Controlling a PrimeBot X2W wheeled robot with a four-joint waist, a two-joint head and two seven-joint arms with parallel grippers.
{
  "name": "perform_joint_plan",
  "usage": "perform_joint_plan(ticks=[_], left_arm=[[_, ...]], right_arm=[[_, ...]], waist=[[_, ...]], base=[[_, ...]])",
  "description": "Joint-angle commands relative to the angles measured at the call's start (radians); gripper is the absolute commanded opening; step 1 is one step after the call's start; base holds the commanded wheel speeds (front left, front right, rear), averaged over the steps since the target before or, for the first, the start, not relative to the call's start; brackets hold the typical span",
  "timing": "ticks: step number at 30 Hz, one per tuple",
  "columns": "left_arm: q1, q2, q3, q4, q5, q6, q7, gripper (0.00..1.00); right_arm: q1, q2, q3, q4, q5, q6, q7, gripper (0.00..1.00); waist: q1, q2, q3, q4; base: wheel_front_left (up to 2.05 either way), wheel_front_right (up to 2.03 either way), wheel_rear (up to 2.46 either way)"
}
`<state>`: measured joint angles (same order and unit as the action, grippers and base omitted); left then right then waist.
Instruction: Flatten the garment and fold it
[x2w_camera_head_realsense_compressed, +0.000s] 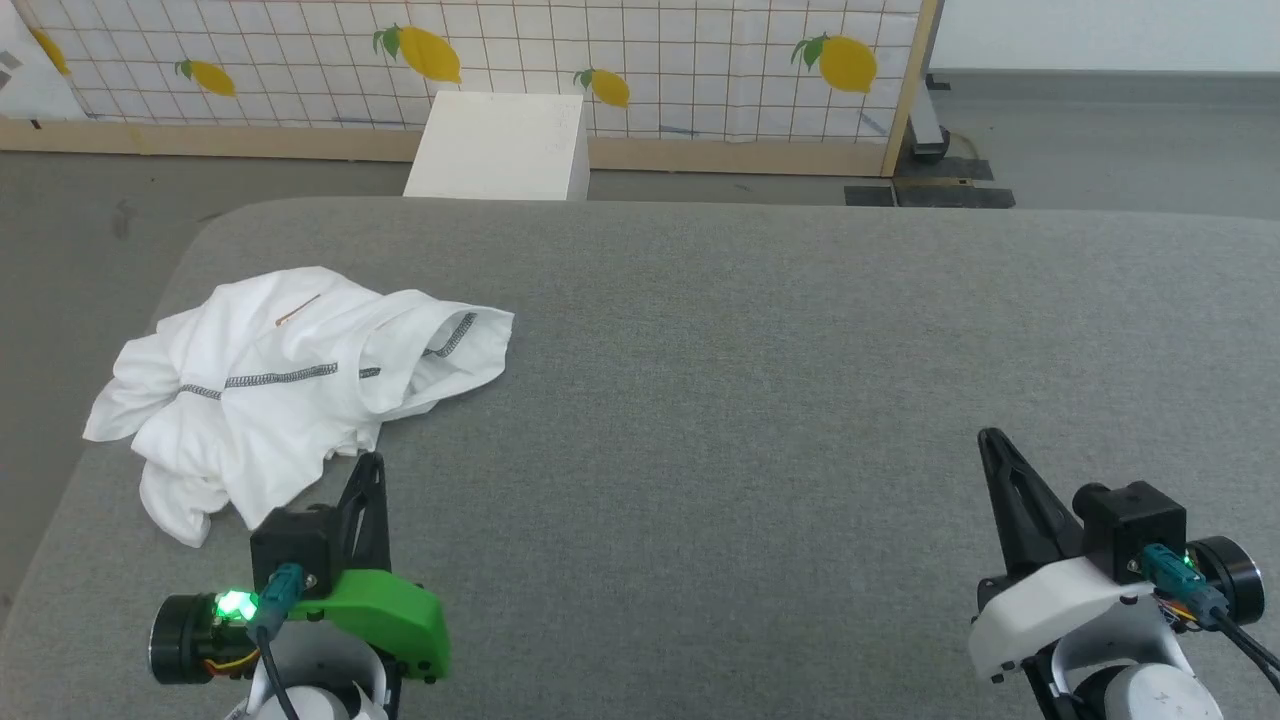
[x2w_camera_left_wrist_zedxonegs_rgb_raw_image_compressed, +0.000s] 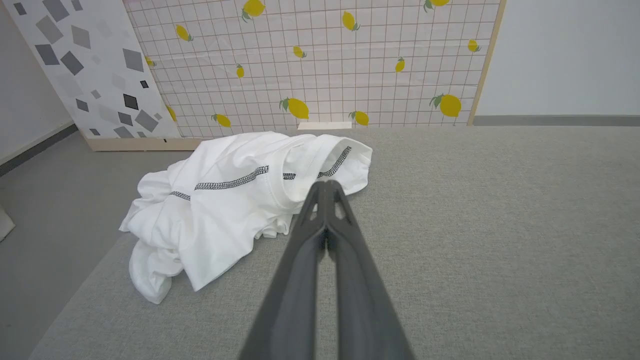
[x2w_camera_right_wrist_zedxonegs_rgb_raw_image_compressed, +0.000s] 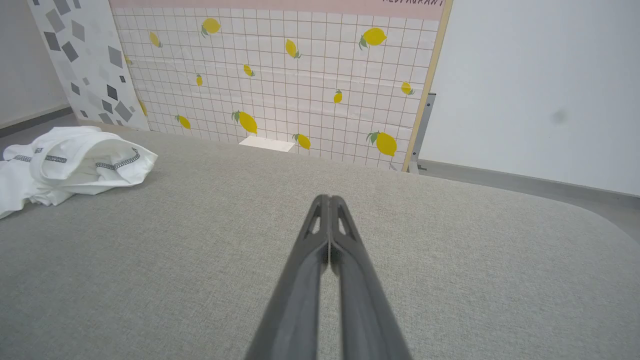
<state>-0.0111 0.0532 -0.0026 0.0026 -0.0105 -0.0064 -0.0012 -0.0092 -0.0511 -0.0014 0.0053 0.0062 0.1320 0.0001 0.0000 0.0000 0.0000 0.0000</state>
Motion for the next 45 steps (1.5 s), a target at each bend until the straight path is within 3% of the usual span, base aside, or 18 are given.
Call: perform_joint_plan(ticks=[1, 14, 15, 45], left_arm=[[0.011, -0.003, 0.003, -0.003, 0.01, 0.006, 0.001, 0.0], [0.011, -0.003, 0.003, -0.003, 0.01, 0.006, 0.001, 0.0], [0.0, 0.0, 0.0, 0.0, 0.0, 0.0, 0.0, 1.0], [-0.009, -0.001, -0.026, 0.056, -0.054, -0.001, -0.056, 1.0]], right_arm=[[0.009, 0.001, 0.001, -0.005, -0.006, -0.001, 0.0, 0.0], [0.009, 0.001, 0.001, -0.005, -0.006, -0.001, 0.0, 0.0], [0.0, 0.0, 0.0, 0.0, 0.0, 0.0, 0.0, 1.0], [0.022, 0.0, -0.032, 0.03, 0.052, 0.0, -0.056, 1.0]], waist=[[0.0, 0.0, 0.0, 0.0], [0.0, 0.0, 0.0, 0.0], [0.0, 0.0, 0.0, 0.0], [0.0, 0.0, 0.0, 0.027]], base=[[0.0, 0.0, 0.0], [0.0, 0.0, 0.0], [0.0, 0.0, 0.0], [0.0, 0.0, 0.0]])
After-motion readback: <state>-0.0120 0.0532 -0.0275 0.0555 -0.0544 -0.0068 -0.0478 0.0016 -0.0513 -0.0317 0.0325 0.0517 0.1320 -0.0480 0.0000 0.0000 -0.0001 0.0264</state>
